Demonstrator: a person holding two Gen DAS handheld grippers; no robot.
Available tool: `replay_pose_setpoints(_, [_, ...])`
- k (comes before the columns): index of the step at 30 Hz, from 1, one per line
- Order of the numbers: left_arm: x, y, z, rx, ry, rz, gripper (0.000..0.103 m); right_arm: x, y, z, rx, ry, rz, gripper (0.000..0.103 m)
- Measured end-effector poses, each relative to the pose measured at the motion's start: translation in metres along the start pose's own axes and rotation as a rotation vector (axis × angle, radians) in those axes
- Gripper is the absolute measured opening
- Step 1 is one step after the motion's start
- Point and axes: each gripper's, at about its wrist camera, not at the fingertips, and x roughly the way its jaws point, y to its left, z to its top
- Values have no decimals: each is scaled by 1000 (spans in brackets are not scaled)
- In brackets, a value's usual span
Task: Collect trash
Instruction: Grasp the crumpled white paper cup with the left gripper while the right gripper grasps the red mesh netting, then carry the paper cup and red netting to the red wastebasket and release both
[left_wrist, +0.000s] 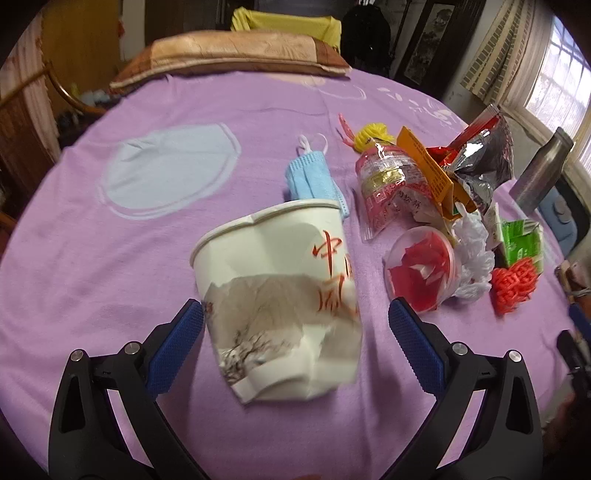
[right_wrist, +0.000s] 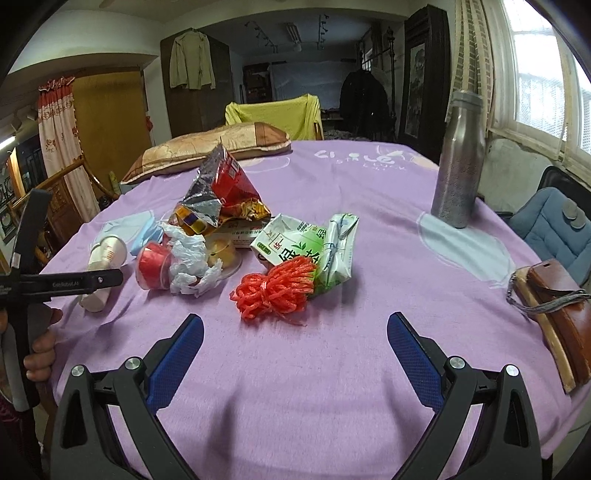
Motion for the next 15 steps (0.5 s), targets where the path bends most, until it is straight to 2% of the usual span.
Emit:
replay_pose_setpoints(3, [6,8,4,-16,33,-29,97,19,0,10,27,49,64,97])
replay_pose_setpoints(6, [7,10,5,-3,26,-59,95,39,3,18,61,105,138,97])
replay_pose_setpoints(7, [5,10,7,15,11,-59,89,44,5,20,64,117,139,97])
replay_pose_setpoints(10, [-3,9,4,57,-25,-41,76,62,12,26,62,152,142,87])
replay_pose_setpoints(11, [-5,10,3,62,-32,-45,76,67,14,26,59,160,139,75])
replay_pose_setpoints(12, [-8,10,1,69,-40,-49,76,70,15,26,60,170,144,46])
replay_pose_setpoints(14, [-14,8,-1,79,-62,-57,75,72,11,24,96,180,202,9])
replay_pose_setpoints(15, [-21,5,2,82,-80,-71,75,67,9,22,111,165,225,7])
